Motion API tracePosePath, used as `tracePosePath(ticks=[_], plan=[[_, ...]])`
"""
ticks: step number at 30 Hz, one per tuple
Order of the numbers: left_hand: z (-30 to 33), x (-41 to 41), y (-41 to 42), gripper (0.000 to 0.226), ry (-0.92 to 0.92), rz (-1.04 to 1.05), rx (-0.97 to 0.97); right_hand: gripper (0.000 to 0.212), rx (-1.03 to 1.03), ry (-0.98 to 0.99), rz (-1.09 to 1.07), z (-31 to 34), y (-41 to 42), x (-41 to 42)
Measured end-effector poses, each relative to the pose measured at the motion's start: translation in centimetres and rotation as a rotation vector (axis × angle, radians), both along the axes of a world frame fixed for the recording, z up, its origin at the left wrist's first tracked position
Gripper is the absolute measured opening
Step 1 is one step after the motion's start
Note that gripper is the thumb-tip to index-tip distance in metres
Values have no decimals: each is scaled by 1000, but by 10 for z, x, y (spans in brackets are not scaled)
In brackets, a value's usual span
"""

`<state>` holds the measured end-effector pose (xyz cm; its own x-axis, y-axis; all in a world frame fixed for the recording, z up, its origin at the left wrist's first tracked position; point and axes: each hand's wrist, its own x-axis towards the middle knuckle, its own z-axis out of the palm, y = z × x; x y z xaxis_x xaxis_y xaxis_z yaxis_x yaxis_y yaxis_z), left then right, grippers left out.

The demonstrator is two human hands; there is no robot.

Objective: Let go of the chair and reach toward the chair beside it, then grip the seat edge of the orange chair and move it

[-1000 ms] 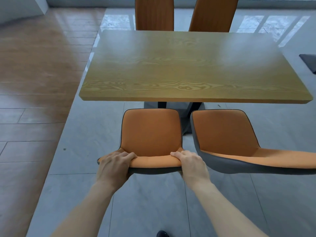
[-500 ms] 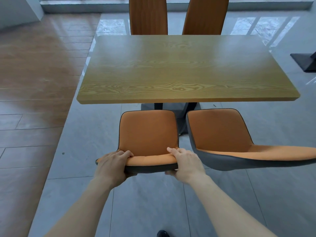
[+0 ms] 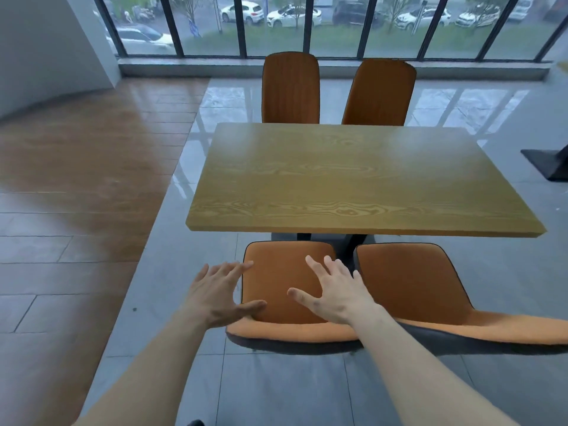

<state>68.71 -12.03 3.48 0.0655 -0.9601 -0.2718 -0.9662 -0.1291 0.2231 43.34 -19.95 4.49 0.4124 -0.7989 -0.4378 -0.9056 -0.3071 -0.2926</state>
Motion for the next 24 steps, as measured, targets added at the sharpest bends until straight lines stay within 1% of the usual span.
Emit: tracePosePath(ticks=[4, 8, 13, 17, 20, 24], plan=[[21, 72, -25, 105, -3, 38, -63, 107, -62, 5, 47, 21, -28, 82], [39, 163, -51, 109, 7, 47, -144, 112, -95, 16, 55, 40, -53, 180], [64, 290, -80, 109, -11, 77, -189, 111, -142, 6, 57, 64, -88, 308], [77, 373, -111, 110, -31, 114, -225, 111, -192, -3, 68, 78, -125, 390], [78, 425, -149, 111, -38, 144, -258, 108, -230, -3, 61, 79, -163, 445], [67, 484, -215, 112, -50, 150, -280, 107, -266, 6, 40, 66, -228, 510]])
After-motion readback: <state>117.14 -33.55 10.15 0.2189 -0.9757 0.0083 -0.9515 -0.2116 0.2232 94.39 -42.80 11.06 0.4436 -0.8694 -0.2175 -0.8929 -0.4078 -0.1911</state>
